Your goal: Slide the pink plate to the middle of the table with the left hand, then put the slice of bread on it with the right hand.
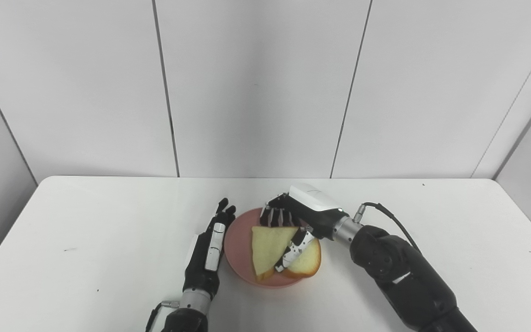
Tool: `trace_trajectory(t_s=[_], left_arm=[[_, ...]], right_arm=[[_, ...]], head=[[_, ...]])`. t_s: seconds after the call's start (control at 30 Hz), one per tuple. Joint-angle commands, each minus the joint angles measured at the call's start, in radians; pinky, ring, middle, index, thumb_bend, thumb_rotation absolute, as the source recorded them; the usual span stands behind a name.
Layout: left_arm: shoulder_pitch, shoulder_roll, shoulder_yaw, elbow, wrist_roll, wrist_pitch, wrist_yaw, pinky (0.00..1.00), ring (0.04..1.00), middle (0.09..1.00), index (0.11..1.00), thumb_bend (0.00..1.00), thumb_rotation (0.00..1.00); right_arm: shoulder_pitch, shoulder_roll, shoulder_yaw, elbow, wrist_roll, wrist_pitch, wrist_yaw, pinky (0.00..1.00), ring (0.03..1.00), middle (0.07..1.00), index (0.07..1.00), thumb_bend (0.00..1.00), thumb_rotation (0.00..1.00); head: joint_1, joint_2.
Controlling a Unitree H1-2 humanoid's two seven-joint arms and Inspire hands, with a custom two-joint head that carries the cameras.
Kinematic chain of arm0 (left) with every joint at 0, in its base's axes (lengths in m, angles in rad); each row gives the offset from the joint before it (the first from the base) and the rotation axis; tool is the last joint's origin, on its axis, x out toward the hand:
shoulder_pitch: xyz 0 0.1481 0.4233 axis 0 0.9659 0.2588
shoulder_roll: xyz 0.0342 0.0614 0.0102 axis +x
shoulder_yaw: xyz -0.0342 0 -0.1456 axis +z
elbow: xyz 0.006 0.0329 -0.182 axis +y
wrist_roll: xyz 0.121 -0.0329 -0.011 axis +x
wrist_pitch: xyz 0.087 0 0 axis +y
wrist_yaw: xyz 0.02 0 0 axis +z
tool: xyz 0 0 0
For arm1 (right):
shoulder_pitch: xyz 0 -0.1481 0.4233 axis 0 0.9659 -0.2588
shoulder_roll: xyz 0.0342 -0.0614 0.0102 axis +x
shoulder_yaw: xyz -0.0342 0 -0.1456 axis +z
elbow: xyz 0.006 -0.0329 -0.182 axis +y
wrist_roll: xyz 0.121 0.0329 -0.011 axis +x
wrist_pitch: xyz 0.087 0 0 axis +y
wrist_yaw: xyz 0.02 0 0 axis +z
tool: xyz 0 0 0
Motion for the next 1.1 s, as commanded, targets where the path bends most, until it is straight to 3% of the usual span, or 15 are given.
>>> trace_trajectory(t_s=[0.0,0.27,0.37,0.4,0.43,0.57,0.8,1.07], left_arm=[[-0.006,-0.016,-0.010,-0.005,0.003,-0.002,0.000,0.97,0.945,0.935,0.934,0.75,1.00],[-0.004,-0.018,-0.008,-0.016,-0.008,0.006,-0.008,0.95,0.942,0.931,0.932,0.76,1.00],[-0.004,-0.018,-0.009,-0.016,-0.010,0.008,-0.011,0.96,0.944,0.938,0.937,0.76,1.00],[-0.005,-0.019,-0.008,-0.015,-0.012,0.007,-0.011,0.96,0.944,0.939,0.937,0.76,1.00],[-0.006,-0.019,-0.008,-0.013,-0.012,0.006,-0.011,0.96,0.944,0.939,0.938,0.76,1.00],[-0.006,-0.016,-0.012,-0.017,-0.005,0.013,-0.012,0.96,0.950,0.943,0.947,0.77,1.00],[-0.011,-0.017,-0.012,-0.007,-0.010,0.004,-0.013,0.97,0.961,0.952,0.951,0.77,1.00],[-0.014,-0.015,-0.015,0.001,-0.005,-0.008,-0.010,0.96,0.956,0.951,0.949,0.77,1.00]], right_arm=[[-0.039,0.009,0.001,0.012,-0.007,-0.060,-0.053,0.21,0.288,0.420,0.495,0.53,0.00],[-0.041,0.022,0.015,0.088,-0.042,-0.136,-0.159,0.30,0.372,0.432,0.509,0.53,0.00],[-0.038,0.016,0.029,0.094,-0.076,-0.157,-0.193,0.50,0.551,0.472,0.508,0.53,0.00],[-0.036,0.014,0.033,0.092,-0.084,-0.155,-0.194,0.51,0.563,0.475,0.508,0.53,0.00],[-0.035,0.012,0.035,0.090,-0.089,-0.153,-0.196,0.57,0.617,0.633,0.501,0.52,0.11],[-0.022,0.002,0.045,0.054,-0.098,-0.133,-0.174,0.64,0.701,0.751,0.737,0.70,0.22],[-0.005,-0.011,0.043,-0.009,-0.086,-0.115,-0.111,0.80,0.868,0.879,0.849,0.74,0.34],[0.006,-0.039,0.034,-0.057,-0.056,-0.102,-0.015,0.93,0.967,0.955,0.928,0.82,0.42]], head=[[0.000,0.001],[-0.017,-0.001],[-0.017,-0.001],[-0.023,-0.001],[-0.024,-0.002],[-0.026,-0.001],[-0.026,-0.001],[-0.024,-0.001]])
